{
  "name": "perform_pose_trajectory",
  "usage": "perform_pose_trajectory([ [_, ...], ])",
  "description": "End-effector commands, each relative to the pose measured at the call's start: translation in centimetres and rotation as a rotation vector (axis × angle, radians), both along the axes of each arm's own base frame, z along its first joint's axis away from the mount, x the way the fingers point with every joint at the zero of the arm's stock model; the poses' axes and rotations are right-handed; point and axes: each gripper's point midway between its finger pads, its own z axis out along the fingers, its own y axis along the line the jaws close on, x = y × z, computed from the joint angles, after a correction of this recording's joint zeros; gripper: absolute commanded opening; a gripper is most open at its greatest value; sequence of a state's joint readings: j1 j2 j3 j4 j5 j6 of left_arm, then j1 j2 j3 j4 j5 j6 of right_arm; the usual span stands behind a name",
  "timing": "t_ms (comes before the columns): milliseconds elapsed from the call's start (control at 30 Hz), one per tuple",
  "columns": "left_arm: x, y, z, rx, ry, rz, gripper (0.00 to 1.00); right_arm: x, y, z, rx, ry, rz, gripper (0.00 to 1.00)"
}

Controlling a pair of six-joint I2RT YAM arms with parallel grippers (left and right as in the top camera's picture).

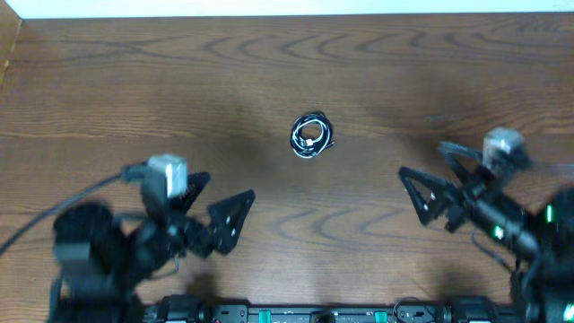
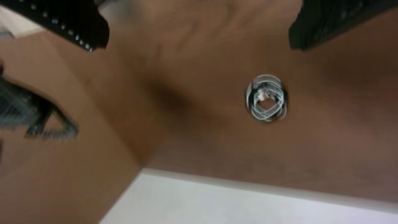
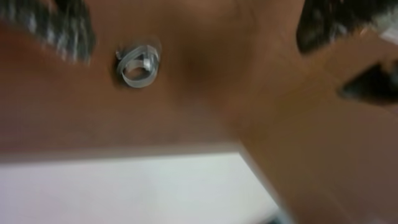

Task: Untangle cables
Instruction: 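Move both grippers toward the cable bundle from either side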

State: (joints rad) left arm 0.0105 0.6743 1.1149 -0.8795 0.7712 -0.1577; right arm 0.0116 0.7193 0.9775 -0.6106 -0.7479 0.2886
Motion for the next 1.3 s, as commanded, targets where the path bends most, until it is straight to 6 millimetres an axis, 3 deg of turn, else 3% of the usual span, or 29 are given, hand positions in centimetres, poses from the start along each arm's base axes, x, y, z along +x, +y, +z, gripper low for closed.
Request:
perform_pose_trajectory([
  [0,2.7,-0.1,-2.0,0.041,0.176,-0.041,0.98,1.4,2.8,0.6,-0.008,0.064,0.244,0.99],
  [100,4.1,-0.1,-4.1,0.022,0.308,-0.032,0.98,2.2,4.2,0.1,0.076,0.156,0.37,0.99],
  [200,5.7,-0.1,-6.2,-0.012,0.443,-0.004,0.97,3.0,5.7,-2.3,0.18,0.317,0.491,0.99],
  [333,6.2,-0.3,-9.2,0.0,0.591,-0.025,0.98,5.2,8.3,-9.0,0.048,0.484,0.468,0.93],
  [400,6.3,-1.0,-10.2,0.029,0.608,-0.068,0.98,6.2,8.9,-12.9,-0.109,0.565,0.349,0.92],
  [500,6.8,-1.7,-11.8,0.104,0.644,-0.095,0.98,7.2,9.4,-16.5,-0.288,0.632,0.193,0.93],
  [567,7.3,-1.4,-12.6,0.187,0.674,-0.072,0.98,7.7,10.2,-16.8,-0.314,0.642,0.194,0.9],
  [667,8.7,1.3,-12.8,0.44,0.787,0.032,0.98,10.3,10.9,-15.4,-0.342,0.656,0.204,0.87],
  [700,9.3,1.6,-12.9,0.476,0.807,0.045,0.98,11.6,10.9,-14.8,-0.361,0.658,0.191,0.94],
  [800,12.0,0.9,-14.8,0.46,0.842,0.063,0.98,14.8,11.4,-15.1,-0.395,0.64,0.15,0.99],
  [1000,12.9,0.8,-19.8,0.496,0.993,0.048,0.98,17.3,9.6,-21.6,-0.542,0.723,0.009,0.99],
  [1167,13.4,0.7,-23.2,0.516,1.081,0.034,0.98,18.3,10.6,-27.2,-0.574,0.765,0.082,0.99],
  [1267,13.4,0.7,-24.1,0.522,1.109,0.029,0.97,18.6,11.0,-28.8,-0.571,0.769,0.109,0.87],
])
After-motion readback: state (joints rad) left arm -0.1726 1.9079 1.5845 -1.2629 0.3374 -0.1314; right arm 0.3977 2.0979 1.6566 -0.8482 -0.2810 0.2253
